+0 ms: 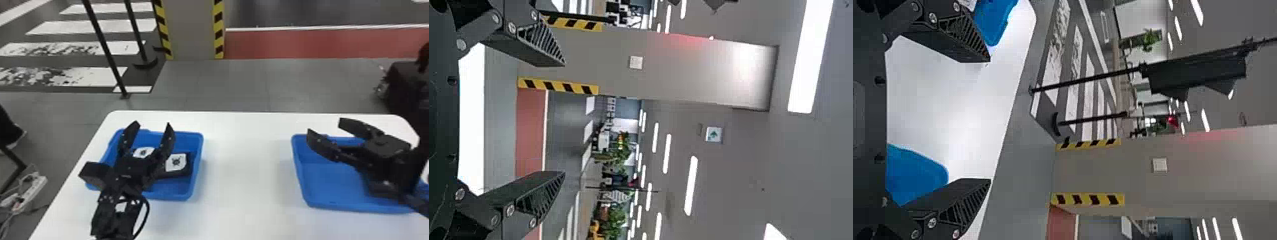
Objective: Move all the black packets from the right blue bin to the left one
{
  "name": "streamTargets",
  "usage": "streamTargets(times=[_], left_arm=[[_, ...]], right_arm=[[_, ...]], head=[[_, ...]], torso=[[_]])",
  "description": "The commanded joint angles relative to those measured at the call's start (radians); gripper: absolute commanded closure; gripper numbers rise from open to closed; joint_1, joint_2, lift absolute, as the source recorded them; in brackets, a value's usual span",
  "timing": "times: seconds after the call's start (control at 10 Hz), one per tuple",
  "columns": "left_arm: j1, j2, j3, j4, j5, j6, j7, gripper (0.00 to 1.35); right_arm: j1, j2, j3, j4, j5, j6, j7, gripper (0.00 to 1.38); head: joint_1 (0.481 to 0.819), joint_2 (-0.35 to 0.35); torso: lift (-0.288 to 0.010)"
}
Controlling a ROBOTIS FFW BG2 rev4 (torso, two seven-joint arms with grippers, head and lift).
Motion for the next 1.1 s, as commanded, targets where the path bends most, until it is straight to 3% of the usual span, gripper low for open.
streamTargets(times=[0.0,0.1,0.3,0.6,1.0], left_arm=[[0.016,-0.003,-0.006,-0.002,0.039,-0.049,0.000,0.13],[0.019,-0.003,-0.011,-0.002,0.048,-0.063,0.000,0.13],[0.011,-0.003,-0.034,-0.005,0.070,-0.098,-0.002,0.13],[0.014,-0.003,-0.046,-0.005,0.080,-0.108,-0.002,0.13],[0.031,-0.003,-0.043,-0.007,0.096,-0.120,-0.002,0.12]], right_arm=[[0.092,0.002,-0.047,-0.045,-0.031,0.025,-0.072,0.18],[0.141,0.010,-0.079,-0.050,-0.033,0.025,-0.159,0.18],[0.136,0.011,-0.130,0.036,0.016,0.025,-0.231,0.18],[-0.038,-0.012,-0.173,0.254,0.081,0.064,-0.234,0.18],[-0.149,0.016,-0.168,0.438,0.087,0.113,-0.313,0.20]], head=[[0.695,0.083],[0.695,0.073],[0.695,0.002],[0.695,-0.098],[0.695,-0.148]], torso=[[-0.110],[-0.110],[-0.110],[-0.110],[-0.110]])
